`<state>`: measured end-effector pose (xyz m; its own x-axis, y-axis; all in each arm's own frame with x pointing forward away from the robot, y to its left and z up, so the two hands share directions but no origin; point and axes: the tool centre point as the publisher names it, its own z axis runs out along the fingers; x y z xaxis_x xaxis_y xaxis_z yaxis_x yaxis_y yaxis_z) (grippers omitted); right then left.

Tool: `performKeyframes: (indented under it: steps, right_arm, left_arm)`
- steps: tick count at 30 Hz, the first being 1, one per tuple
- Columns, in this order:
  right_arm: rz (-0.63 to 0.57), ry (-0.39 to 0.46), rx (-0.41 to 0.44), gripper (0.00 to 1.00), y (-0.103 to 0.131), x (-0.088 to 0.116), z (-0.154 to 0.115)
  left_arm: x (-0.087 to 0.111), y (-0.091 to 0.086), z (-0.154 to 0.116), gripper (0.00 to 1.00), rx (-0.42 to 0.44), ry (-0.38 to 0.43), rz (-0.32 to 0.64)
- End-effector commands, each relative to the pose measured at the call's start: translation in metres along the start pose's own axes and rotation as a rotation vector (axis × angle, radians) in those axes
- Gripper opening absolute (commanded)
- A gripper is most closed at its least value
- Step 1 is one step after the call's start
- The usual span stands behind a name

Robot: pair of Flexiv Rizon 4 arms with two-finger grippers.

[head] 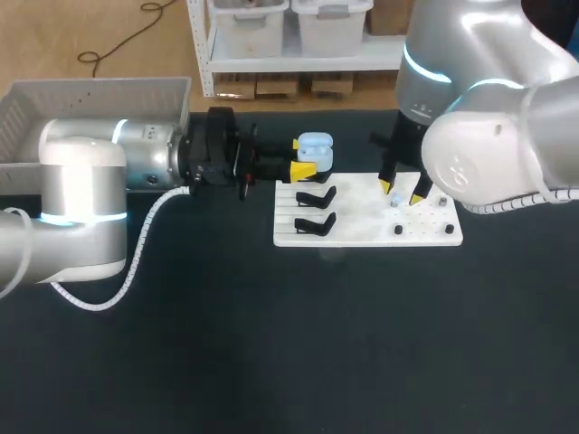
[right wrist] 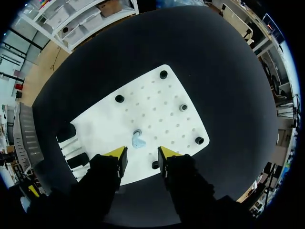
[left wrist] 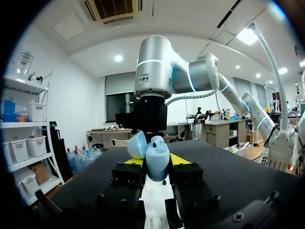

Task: Pick up each earbud case from the left stands, insert the matching earbuds, close the lid, and place the case in the box.

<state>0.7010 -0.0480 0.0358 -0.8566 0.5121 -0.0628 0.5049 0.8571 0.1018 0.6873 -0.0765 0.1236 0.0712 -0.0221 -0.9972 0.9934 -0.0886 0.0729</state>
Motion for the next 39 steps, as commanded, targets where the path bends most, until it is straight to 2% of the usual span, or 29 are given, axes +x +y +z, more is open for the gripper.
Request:
performKeyframes:
  steps: [1, 23, 39]
  right_arm:
    - [0.006, -0.005, -0.002, 0.42, 0.0, 0.0, 0.003]
    - [-0.01, -0.011, -0.006, 0.38, 0.001, -0.007, 0.019]
    - [-0.02, -0.002, -0.025, 0.31, 0.001, -0.007, 0.025]
  left_arm:
    - [0.0, -0.001, 0.0, 0.0, -0.003, 0.0, 0.002]
    - [0.0, -0.001, 0.0, 0.0, -0.003, 0.0, 0.002]
    - [0.0, -0.001, 0.0, 0.0, -0.003, 0.0, 0.002]
